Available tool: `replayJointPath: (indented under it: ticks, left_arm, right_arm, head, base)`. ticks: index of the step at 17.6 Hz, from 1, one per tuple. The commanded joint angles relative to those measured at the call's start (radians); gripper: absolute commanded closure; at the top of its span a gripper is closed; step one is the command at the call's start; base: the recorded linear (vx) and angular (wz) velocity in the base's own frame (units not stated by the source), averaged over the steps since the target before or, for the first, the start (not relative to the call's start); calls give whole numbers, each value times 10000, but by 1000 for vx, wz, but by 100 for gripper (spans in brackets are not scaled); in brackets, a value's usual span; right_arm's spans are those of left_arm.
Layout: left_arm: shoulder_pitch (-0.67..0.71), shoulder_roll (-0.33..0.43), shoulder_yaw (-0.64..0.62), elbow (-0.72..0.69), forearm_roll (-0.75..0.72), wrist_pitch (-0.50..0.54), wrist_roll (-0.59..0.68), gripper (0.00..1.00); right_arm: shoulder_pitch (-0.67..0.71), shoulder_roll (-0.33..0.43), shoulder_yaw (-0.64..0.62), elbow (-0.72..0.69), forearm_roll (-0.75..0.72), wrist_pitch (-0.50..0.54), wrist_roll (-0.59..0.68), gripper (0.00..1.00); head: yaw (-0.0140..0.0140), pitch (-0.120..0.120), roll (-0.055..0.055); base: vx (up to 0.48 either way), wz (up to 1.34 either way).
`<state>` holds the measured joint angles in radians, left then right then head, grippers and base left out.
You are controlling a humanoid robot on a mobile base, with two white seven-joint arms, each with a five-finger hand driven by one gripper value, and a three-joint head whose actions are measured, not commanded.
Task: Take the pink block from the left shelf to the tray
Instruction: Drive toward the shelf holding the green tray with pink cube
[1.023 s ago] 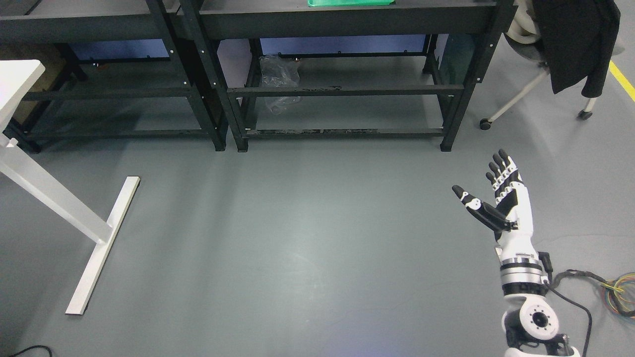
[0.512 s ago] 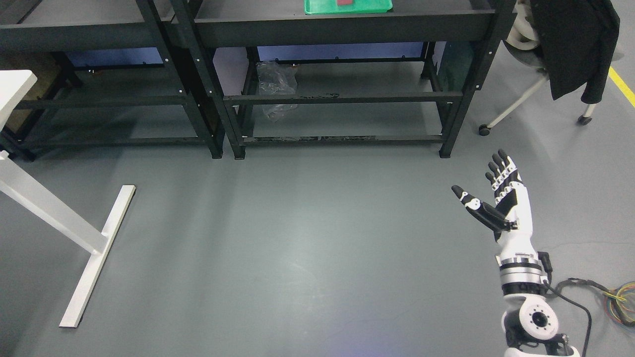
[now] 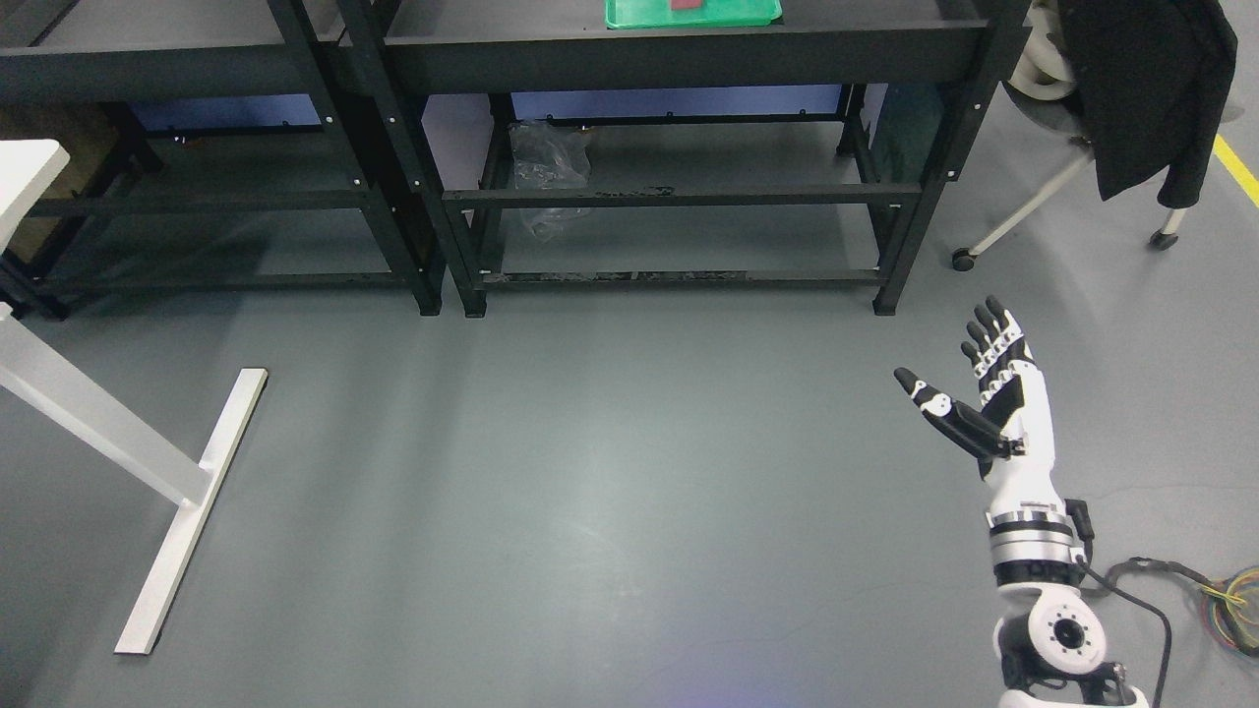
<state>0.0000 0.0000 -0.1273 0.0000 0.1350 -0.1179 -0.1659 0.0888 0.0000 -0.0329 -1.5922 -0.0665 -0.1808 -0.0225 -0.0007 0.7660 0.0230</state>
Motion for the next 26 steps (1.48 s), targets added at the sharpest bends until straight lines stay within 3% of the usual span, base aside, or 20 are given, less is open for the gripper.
replayJointPath:
  ticks: [1,26]
  left_arm:
    - [199,175,0,-174,0,-2,2,0]
    - [199,175,0,-174,0,-2,2,0]
  right_arm:
    - [-14,-175,-8,0,5,-2,10,0]
    - [-14,-175,-8,0,5,-2,10,0]
  head:
    - [0,0,0]
    - [0,0,0]
  base:
    - [75,-9]
    - [49,2]
